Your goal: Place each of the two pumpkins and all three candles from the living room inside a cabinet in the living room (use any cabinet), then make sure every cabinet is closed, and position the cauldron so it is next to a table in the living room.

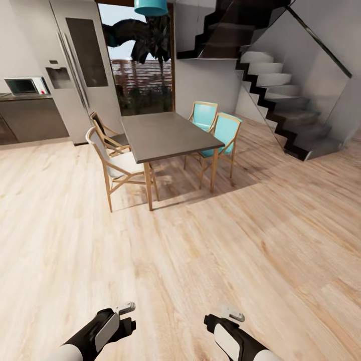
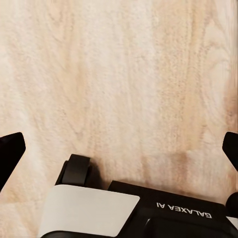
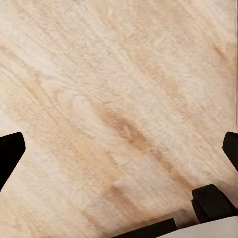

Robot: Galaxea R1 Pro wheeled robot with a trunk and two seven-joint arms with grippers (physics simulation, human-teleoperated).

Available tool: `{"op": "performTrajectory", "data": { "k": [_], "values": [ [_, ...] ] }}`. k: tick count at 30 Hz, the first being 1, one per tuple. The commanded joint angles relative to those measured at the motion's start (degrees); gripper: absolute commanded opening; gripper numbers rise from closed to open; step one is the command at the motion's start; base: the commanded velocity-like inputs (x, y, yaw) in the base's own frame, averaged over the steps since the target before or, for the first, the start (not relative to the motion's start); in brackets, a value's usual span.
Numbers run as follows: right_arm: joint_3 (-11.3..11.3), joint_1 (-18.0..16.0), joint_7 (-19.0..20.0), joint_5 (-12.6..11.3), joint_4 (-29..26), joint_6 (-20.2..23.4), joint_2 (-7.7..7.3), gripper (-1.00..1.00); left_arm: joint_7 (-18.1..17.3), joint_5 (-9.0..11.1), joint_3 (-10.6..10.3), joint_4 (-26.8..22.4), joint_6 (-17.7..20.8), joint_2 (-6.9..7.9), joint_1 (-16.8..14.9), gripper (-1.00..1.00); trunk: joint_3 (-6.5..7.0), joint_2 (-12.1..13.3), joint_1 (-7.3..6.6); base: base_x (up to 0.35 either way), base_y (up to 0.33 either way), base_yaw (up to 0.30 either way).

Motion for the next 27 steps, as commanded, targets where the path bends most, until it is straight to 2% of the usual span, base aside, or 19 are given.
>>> {"op": "performTrajectory", "data": {
  "k": [1,12,20,27],
  "values": [
    [0.42,-0.05,-0.41,-0.16,-0.07,0.20,-0.03,1.00,0.51,0.61,-0.43,-0.18,0.18,0.08,0.00,1.00,-0.08,-0.03,0.00,0.000,0.000,-0.273],
    [0.41,-0.05,-0.39,-0.16,-0.01,-0.41,-0.03,1.00,0.51,0.62,-0.40,-0.18,0.18,0.08,0.00,1.00,-0.50,-0.03,0.00,0.008,0.009,-0.272],
    [0.42,-0.05,-0.39,-0.16,-0.01,-0.45,-0.03,1.00,0.51,0.62,-0.48,-0.18,0.18,0.08,0.00,1.00,-0.82,-0.03,0.00,0.189,0.158,-0.271],
    [0.42,-0.05,-0.39,-0.16,-0.01,-0.45,-0.03,1.00,0.51,0.62,-0.46,-0.18,0.18,0.08,0.00,1.00,-1.10,-0.03,0.00,0.084,0.029,-0.271]
  ]
}}
